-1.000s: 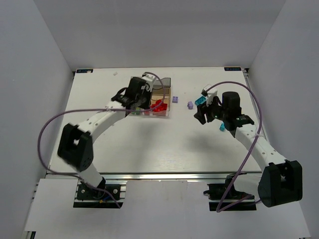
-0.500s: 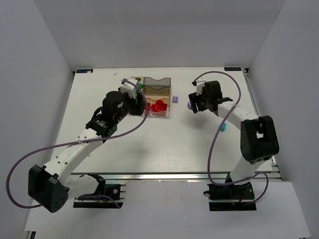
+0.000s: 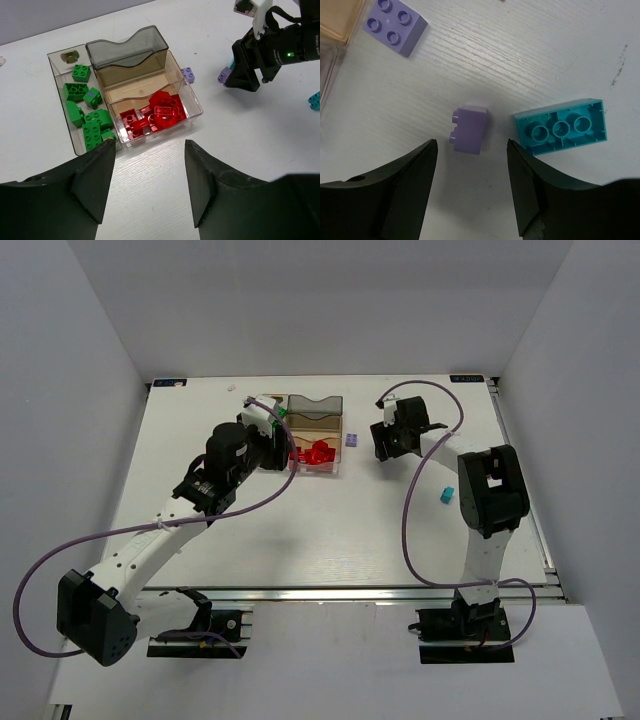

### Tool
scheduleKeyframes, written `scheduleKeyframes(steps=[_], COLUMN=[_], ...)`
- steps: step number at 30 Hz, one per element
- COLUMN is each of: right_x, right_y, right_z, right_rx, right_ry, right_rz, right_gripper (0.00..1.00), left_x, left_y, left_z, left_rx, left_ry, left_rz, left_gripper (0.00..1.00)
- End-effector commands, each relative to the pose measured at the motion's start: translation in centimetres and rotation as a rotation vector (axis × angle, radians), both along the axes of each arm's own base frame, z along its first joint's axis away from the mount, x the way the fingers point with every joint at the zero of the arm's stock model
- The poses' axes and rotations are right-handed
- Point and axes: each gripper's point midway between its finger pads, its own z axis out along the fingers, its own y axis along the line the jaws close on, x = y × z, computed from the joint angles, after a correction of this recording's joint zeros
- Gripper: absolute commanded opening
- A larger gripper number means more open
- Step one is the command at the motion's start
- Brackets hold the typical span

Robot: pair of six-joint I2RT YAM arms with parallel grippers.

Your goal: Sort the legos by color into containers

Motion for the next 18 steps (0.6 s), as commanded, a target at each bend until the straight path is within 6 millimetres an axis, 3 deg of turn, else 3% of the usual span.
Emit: scheduleKeyframes(steps=[1,5,7,8,11,12,13,18], right_x=[1.6,2.0,2.1,2.1,2.2,2.3,2.3,1.4], right_y=[0.6,0.8,0.9,0.9,0.8,1.0,1.3,5.0], right_z=[0.8,-0.1,-0.2,-0.2,0.6,1.2,2.3,8.0], right_rx=[0.023,0.016,0.009,0.006,-0.011,-0.015,-0.015,0.010], right_ry=[-0.023,-0.017,-0.022,-0.024,-0.058,-0.075,-0.100,-0.250], right_rz=[-0.004,0.004,0.018,0.024,0.055,0.066,0.084,0.294], right_gripper=[0.63,0.56,0.42,0.29,0.12,0.02,0.00,0.00], left_x=[0.0,0.1,0.2,0.2,0.2,0.1,0.1,0.0], left_y=[0.2,0.3,0.3,0.4,0.4,0.5,0.5,0.5], left_z=[0.2,0.1,0.1,0.2,0.1,0.2,0.3,0.6], left_rx=[0.006,0.013,0.014,0.014,0.014,0.013,0.012,0.005], left_ry=[-0.017,-0.017,-0.020,-0.021,-0.022,-0.023,-0.026,-0.033], left_rz=[0.011,0.015,0.018,0.021,0.023,0.024,0.024,0.023], left_gripper=[0.68,0.67,0.67,0.68,0.68,0.68,0.68,0.68])
